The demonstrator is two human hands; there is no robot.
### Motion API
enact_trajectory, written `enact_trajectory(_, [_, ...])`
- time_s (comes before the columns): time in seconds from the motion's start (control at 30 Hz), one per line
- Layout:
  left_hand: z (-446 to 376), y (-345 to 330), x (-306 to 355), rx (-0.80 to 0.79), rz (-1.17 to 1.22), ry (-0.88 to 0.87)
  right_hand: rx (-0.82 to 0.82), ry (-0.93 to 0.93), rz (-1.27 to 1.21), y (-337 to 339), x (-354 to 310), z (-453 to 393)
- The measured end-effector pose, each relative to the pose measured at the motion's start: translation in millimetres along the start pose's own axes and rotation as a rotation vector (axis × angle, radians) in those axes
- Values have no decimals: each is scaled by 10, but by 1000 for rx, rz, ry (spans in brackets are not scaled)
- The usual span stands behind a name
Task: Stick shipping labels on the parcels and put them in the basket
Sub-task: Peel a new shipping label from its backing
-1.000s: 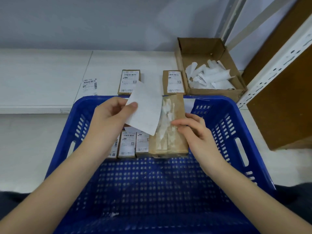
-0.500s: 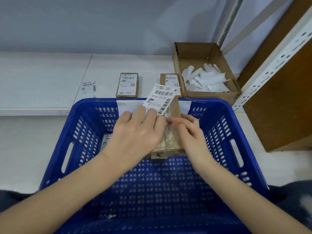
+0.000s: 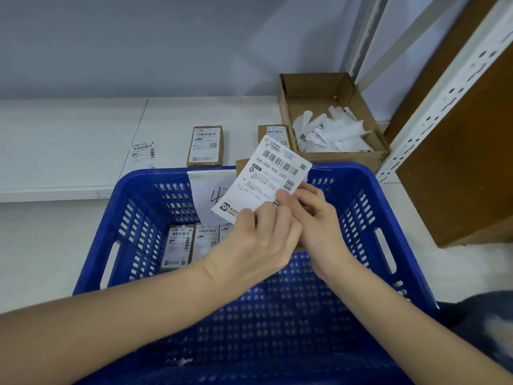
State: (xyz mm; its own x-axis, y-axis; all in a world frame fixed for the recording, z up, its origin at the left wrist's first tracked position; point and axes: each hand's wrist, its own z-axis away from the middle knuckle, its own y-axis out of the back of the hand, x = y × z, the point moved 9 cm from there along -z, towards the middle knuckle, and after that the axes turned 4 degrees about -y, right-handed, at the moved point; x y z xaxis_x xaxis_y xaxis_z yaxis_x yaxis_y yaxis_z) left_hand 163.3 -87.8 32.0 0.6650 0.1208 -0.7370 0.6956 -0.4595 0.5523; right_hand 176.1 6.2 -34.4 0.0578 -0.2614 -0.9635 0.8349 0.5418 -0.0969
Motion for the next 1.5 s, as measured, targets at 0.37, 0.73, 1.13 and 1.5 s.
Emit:
enact_trajectory(0.37, [-225, 281, -276, 34, 105, 103, -56, -84, -36, 136, -61, -91])
enact_trajectory(0.73, [278, -924, -907, -562, 1532, 1103, -88, -63, 57, 126, -118, -86])
enact_trajectory(1.13, [549, -956, -900, -460, 1920, 1350, -176, 149, 289, 70, -257, -32])
enact_trajectory(1.5, [983, -1053, -453, -488, 2285, 1636, -163, 225, 351, -112, -16, 54])
